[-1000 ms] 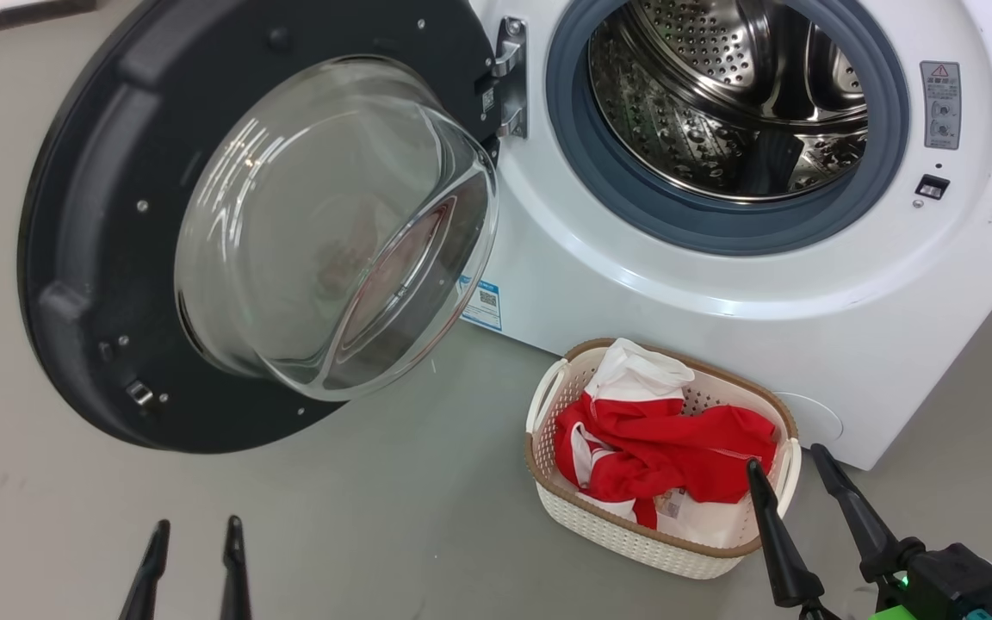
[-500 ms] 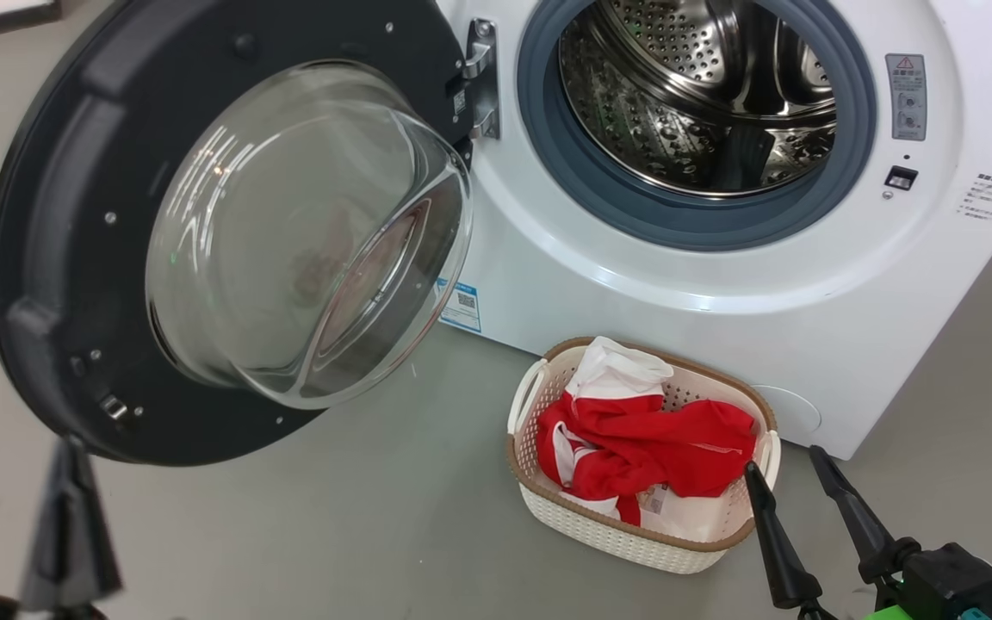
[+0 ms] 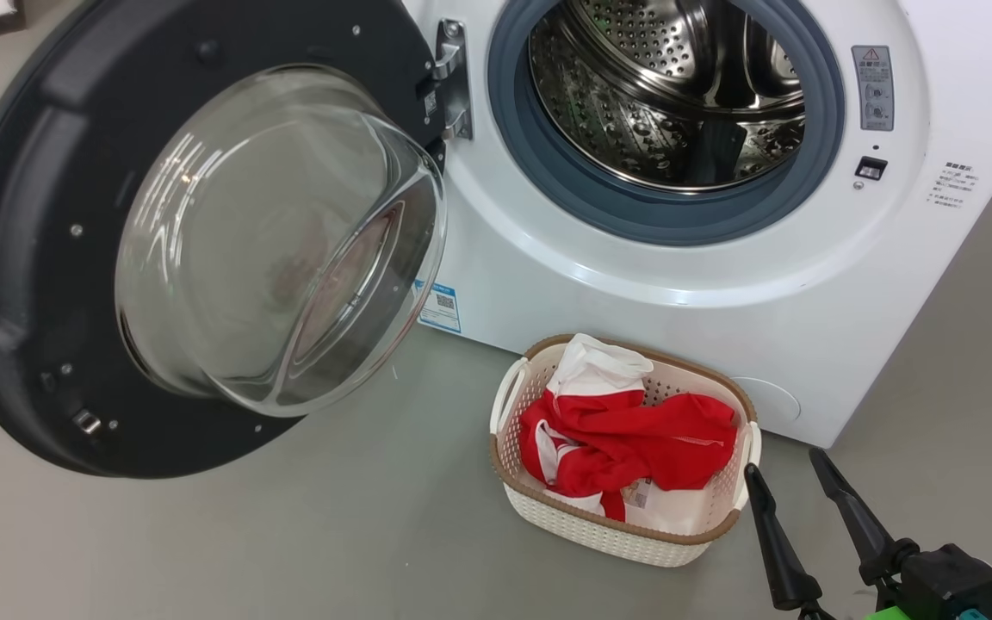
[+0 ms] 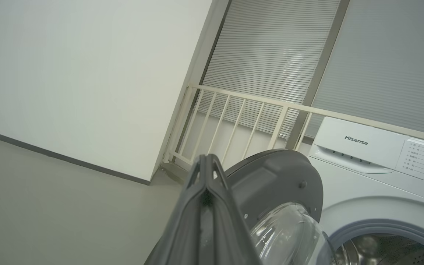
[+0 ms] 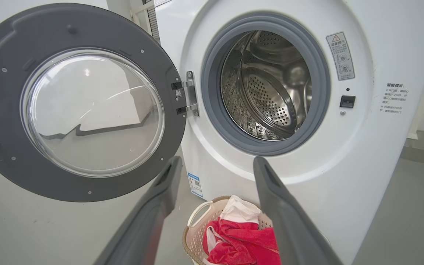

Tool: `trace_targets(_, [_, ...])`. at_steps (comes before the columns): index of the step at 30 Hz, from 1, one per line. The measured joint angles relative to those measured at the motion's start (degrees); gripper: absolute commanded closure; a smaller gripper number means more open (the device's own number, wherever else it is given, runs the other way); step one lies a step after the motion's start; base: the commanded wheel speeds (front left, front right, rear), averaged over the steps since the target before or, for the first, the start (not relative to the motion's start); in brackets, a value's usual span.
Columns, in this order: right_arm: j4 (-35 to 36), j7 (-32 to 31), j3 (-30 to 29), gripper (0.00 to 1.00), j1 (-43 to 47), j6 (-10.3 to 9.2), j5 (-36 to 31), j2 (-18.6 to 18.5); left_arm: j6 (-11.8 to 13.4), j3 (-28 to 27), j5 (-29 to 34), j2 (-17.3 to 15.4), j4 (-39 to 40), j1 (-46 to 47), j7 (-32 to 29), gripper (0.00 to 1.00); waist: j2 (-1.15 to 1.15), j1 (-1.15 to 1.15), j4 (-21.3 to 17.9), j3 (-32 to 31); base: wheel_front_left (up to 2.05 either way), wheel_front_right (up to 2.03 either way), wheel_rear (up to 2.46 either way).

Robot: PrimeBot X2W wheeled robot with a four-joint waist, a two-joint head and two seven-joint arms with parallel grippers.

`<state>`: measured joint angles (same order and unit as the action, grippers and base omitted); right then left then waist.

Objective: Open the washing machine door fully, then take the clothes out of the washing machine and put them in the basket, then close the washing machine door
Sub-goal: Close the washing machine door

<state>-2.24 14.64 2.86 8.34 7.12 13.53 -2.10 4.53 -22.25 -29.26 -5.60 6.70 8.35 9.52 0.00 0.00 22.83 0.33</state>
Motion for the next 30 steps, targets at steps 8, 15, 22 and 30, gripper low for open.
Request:
trace_targets(8, [-0.1, 0.0, -0.1, 0.00, 0.0, 0.00, 0.0, 0.0, 0.3, -6.3, -13.4, -3.0, -10.8, 10.9, -8.9, 1.00, 0.00, 0.00, -0.6, 0.8, 0.00, 0.00, 0.00])
trace_targets(15, [-0.2, 0.0, 0.0, 0.00, 0.0, 0.00, -0.5, 0.0, 1.6, -10.9, -23.9, -6.4, -21.8, 19.9, -18.2, 1.00, 0.00, 0.00, -1.0, 1.0, 0.00, 0.00, 0.00])
trace_targets(22, [-0.3, 0.0, 0.0, 0.00, 0.0, 0.00, -0.5, 0.0, 2.8, -13.6, -31.1, -8.9, -31.6, 26.5, -25.3, 1.00, 0.00, 0.00, -1.3, 0.7, 0.00, 0.00, 0.00])
trace_targets(30, [-0.4, 0.0, 0.1, 0.00, 0.0, 0.00, -0.5, 0.0, 5.3, -15.4, -37.5, -10.7, -40.3, 33.2, -33.5, 1.00, 0.00, 0.00, -2.0, 0.1, 0.00, 0.00, 0.00])
